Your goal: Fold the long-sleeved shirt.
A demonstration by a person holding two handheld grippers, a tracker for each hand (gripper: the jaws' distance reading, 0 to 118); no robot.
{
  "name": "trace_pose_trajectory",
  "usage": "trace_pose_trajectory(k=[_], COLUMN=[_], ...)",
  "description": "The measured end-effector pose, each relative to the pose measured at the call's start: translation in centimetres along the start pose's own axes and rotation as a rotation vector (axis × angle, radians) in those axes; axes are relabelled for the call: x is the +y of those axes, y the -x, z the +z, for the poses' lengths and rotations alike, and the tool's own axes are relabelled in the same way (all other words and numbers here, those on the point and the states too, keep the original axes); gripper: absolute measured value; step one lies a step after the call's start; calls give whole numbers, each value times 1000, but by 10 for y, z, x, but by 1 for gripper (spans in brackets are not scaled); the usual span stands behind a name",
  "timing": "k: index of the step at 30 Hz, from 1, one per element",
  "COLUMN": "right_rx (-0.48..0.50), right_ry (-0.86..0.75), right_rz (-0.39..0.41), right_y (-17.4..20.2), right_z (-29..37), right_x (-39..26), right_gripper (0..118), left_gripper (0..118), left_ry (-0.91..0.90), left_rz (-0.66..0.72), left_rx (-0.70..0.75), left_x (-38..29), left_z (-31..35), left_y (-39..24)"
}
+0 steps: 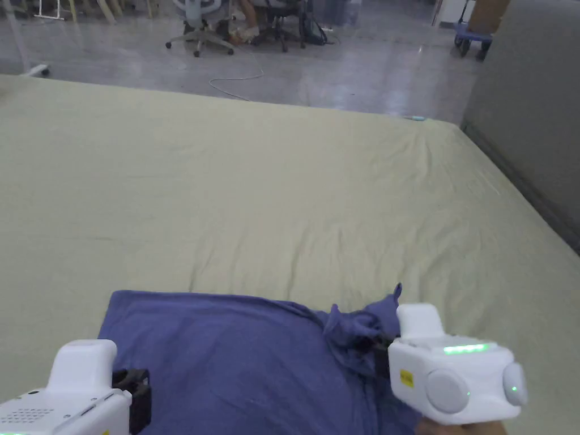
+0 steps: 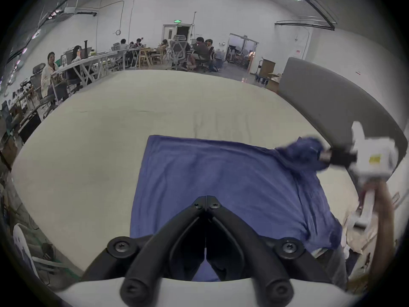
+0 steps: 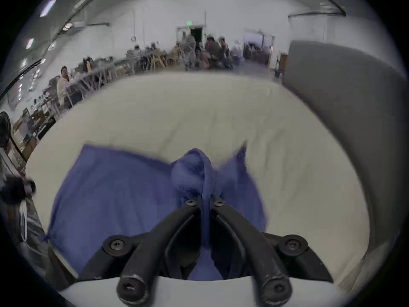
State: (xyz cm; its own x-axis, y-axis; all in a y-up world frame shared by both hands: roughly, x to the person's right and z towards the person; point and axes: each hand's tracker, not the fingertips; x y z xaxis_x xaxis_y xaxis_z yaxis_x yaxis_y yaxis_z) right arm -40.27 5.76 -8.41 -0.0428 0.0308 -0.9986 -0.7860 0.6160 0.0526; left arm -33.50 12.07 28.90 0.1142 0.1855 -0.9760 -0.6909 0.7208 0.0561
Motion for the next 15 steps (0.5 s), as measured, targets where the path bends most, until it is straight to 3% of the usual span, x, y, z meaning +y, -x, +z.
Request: trace_pose_trajectory(k=[3,5,7,8,9,10,11,13,15], right_rx=[-10,-28,-20,-16,-22,-10,19,34,21], right_ry=[172,17,74,63,54,30,2,-137,-112], right_rz=[-15,11,-8,-23,-32,-74,-95,-73,-49], right_y=[7,9,11,10,9,8,6,1,8], right_z=[-48,-44,-32,-24,-10,7,21,52,69], right_x=[-43,-42,-27,-26,-24,-25,-30,-34,-35], right_gripper=[3,2,8,17,41,90,116,118,118], left_gripper=[0,0,0,0,0,0,0,0,0], left_ry=[-3,-7,-10,-10,-11,-14,-13,-4,-1], left_rz=[-6,-17,-25,-24,-18,-15,-16,-20,-17], left_rx=[-16,-26,-23,-28,-33,-37,-36,-25,-24], left_x=[-8,-12,-17,-19,-20,-22,-23,-23,-22], left_z=[14,21,27,29,31,33,36,40,41], left_y=[-5,-6,-8,-7,-7,-6,-6,-5,-1])
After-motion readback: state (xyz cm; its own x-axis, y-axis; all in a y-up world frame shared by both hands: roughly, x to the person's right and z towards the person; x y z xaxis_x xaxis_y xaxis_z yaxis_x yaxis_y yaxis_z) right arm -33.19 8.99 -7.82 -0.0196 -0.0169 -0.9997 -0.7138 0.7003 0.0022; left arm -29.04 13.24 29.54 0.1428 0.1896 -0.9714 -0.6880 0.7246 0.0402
